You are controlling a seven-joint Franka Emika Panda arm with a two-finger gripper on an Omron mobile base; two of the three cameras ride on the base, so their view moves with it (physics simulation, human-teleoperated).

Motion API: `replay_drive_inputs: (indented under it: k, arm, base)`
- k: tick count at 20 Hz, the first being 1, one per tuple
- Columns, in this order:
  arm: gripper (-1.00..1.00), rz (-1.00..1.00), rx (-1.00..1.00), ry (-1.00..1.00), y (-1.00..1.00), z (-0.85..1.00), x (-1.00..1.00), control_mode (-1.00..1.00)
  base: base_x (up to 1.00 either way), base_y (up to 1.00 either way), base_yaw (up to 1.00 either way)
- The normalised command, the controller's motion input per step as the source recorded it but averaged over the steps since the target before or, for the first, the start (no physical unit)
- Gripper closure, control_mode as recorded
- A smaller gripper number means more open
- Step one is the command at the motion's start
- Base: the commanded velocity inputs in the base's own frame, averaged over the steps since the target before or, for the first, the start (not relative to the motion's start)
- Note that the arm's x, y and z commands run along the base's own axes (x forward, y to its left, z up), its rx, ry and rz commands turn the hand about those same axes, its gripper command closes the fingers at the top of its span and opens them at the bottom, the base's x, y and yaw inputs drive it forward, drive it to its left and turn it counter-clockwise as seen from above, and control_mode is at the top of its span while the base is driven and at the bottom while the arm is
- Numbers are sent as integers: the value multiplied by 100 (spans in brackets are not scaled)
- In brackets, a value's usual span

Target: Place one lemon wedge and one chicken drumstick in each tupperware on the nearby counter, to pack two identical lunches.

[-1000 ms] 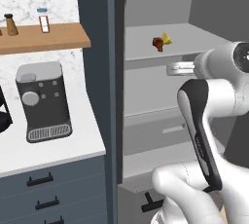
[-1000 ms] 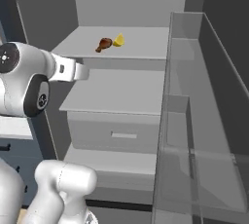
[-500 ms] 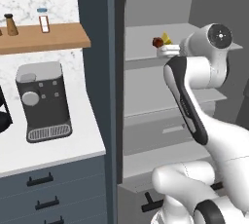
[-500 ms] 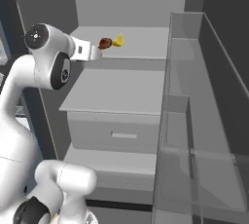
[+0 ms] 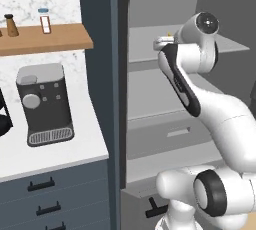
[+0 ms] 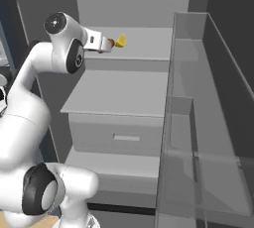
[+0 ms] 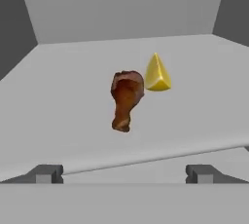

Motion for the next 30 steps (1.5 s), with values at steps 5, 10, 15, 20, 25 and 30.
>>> replay_drive_inputs:
  k: [5, 10, 15, 20, 25, 30]
  arm:
    - [-100, 0, 0, 10, -3, -13, 65, -100]
    - [-100, 0, 0, 4, 0, -7, 53, -100]
    - [-100, 0, 0, 5, 0, 0, 52, -100]
    - [-100, 0, 0, 13, 0, -17, 26, -100]
    - [-100, -1, 0, 13, 0, -46, -5, -100]
    - [-100, -1, 0, 5, 0, -48, -4, -100]
  base:
    - [0, 0, 0]
    - [0, 0, 0]
    - [0, 0, 0]
    - [0, 0, 0]
    - [0, 0, 0]
    - [0, 0, 0]
